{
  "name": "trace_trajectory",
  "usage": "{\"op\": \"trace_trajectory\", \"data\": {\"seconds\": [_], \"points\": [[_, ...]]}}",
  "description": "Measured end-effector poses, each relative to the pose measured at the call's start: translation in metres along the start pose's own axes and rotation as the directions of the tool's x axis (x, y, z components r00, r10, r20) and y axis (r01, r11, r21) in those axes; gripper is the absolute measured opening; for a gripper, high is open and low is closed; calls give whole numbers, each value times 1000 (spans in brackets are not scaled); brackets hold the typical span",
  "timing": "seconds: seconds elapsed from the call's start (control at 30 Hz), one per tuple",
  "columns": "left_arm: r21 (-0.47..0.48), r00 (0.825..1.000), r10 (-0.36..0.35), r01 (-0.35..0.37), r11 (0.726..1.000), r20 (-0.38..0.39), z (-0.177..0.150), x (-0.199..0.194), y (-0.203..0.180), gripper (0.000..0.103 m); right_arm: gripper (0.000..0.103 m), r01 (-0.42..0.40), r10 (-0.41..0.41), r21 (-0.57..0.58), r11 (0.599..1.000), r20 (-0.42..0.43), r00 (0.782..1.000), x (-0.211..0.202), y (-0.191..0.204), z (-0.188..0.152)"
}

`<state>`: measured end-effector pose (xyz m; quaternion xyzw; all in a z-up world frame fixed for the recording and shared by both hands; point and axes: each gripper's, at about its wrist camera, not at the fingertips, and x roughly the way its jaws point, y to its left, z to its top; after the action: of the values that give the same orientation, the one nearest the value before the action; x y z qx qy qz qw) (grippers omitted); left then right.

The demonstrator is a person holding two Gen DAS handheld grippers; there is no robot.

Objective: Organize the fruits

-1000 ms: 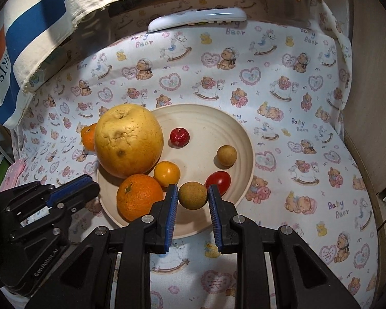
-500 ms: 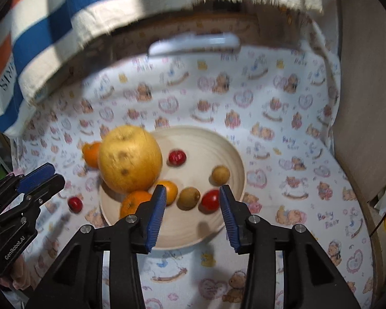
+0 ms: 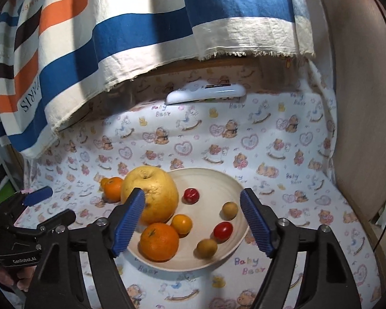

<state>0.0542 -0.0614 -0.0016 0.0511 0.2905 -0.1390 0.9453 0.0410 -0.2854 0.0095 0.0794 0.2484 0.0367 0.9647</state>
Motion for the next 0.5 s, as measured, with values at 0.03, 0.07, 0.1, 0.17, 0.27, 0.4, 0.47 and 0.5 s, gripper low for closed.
{"op": "trace_trajectory", "data": {"seconds": [0.03, 0.07, 0.1, 0.17, 0.27, 0.4, 0.47, 0.5], "points": [[-22, 1000, 3, -4, 1000, -20, -3, 5, 2, 88, 78, 6, -6, -2, 1000, -2, 1000, 2, 0, -1], [-51, 999, -2, 0, 999, -41, -6, 9, 5, 88, 78, 26, -26, -10, 1000, -9, 1000, 5, 2, -2], [-82, 997, -26, 20, 996, -73, -9, 15, 7, 88, 78, 37, -37, -18, 999, -11, 999, 6, 2, -3], [-102, 992, -42, 30, 994, -116, -13, 25, 8, 85, 78, 69, -71, -53, 996, -33, 997, 11, 7, -6], [-117, 987, -28, 10, 993, -156, -17, 33, 11, 77, 78, 47, -51, -68, 997, -59, 997, 15, 10, -11], [-185, 974, -63, 22, 982, -218, -21, 45, 20, 63, 78, 43, -49, -92, 995, -65, 997, 15, 16, -14], [-202, 971, -88, 42, 979, -224, -22, 48, 21, 61, 78, 38, -45, -95, 995, -73, 996, 16, 18, -15], [-193, 970, -83, 39, 980, -227, -23, 49, 20, 60, 78, 36, -44, -95, 995, -78, 996, 17, 18, -16]]}}
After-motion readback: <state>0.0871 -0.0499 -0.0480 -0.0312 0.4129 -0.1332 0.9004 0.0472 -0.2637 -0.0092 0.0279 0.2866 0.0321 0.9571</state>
